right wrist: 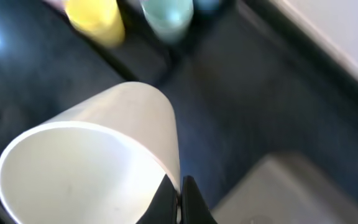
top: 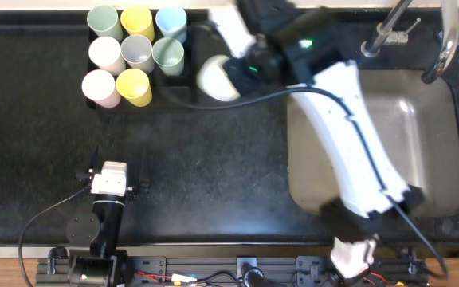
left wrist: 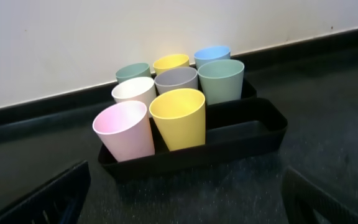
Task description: Store Cups
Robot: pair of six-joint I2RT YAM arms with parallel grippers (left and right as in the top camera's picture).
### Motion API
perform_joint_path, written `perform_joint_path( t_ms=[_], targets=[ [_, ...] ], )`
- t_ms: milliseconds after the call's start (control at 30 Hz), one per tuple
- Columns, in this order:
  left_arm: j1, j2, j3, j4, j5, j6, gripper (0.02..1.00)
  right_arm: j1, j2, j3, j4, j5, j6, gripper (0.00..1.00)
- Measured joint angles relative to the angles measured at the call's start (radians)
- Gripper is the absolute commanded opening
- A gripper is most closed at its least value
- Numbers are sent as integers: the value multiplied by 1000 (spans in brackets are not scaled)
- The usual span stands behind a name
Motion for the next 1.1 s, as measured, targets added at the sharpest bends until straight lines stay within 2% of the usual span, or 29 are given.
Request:
perform_joint_path(
  t_ms=[100, 333, 733, 1100],
  targets=[
    [0, 0, 0, 0, 0, 0, 998, 49, 138, 149, 21, 32, 21, 47],
    [0, 0, 0, 0, 0, 0, 998, 99, 336, 172, 85, 61, 48, 42],
    [0, 0, 0, 0, 0, 0, 998, 140, 426, 174, 121, 66, 58, 45],
    [0, 0, 0, 0, 0, 0, 998, 140, 484, 174, 142, 104, 58, 42]
  ],
)
